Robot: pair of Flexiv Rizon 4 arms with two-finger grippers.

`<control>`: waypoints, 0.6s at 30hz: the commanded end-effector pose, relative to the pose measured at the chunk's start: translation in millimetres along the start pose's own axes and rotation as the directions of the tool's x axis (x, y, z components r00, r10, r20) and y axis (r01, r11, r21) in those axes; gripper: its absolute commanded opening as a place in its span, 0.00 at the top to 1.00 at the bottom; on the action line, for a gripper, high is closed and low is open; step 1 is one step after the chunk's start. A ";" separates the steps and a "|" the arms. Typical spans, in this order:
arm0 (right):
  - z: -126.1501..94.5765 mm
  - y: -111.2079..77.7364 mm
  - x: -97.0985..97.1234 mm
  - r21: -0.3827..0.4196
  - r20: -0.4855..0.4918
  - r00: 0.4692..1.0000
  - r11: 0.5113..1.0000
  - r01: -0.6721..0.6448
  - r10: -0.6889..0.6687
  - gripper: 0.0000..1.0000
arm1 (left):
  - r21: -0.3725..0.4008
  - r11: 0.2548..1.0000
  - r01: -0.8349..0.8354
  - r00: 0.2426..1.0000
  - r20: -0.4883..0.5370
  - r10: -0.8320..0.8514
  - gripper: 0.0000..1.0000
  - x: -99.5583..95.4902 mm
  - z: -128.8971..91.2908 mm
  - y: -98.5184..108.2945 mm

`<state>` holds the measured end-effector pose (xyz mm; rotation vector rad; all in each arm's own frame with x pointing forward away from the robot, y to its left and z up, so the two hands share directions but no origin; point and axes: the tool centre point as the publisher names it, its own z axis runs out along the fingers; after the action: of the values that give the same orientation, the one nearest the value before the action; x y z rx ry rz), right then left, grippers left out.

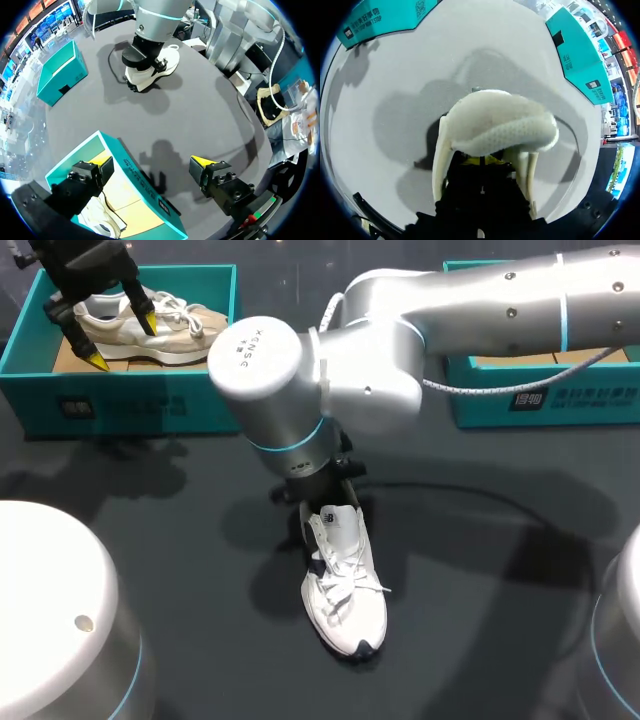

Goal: Take the shoe out of the shoebox, open the shoe tongue, remove and reinsert the insole, then place the shoe into the shoebox

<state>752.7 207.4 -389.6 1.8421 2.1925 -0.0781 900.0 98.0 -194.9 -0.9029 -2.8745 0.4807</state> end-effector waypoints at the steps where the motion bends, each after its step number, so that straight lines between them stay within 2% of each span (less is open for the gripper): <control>1: -26.1 0.6 -8.1 -0.077 -0.004 1.000 0.997 0.012 -0.012 1.00 | -0.003 1.000 -0.001 1.000 -0.002 0.001 0.00 -0.3 -0.2 0.1; 6: -16.5 10.7 -3.7 -0.109 -0.043 0.999 0.994 0.020 -0.025 1.00 | -0.003 1.000 -0.001 1.000 -0.002 0.001 0.00 -0.3 -0.2 0.1; 9: -6.4 12.3 0.0 -0.100 -0.073 0.997 0.995 0.019 -0.027 1.00 | -0.003 1.000 -0.001 1.000 -0.002 0.001 0.00 -0.3 -0.2 0.1; 14: 7.5 3.7 2.6 -0.063 -0.100 0.995 0.998 0.000 -0.006 1.00 | -0.003 1.000 -0.001 1.000 -0.002 0.001 0.00 -0.3 -0.2 0.1; 18: 2.4 -10.1 4.6 -0.038 -0.096 0.995 0.999 -0.019 0.016 1.00 | -0.003 1.000 -0.001 1.000 -0.002 0.001 0.00 -0.3 -0.2 0.1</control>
<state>748.0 211.1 -396.4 1.8773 2.2295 0.0521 900.0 98.0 -194.9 -0.9029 -2.8745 0.4808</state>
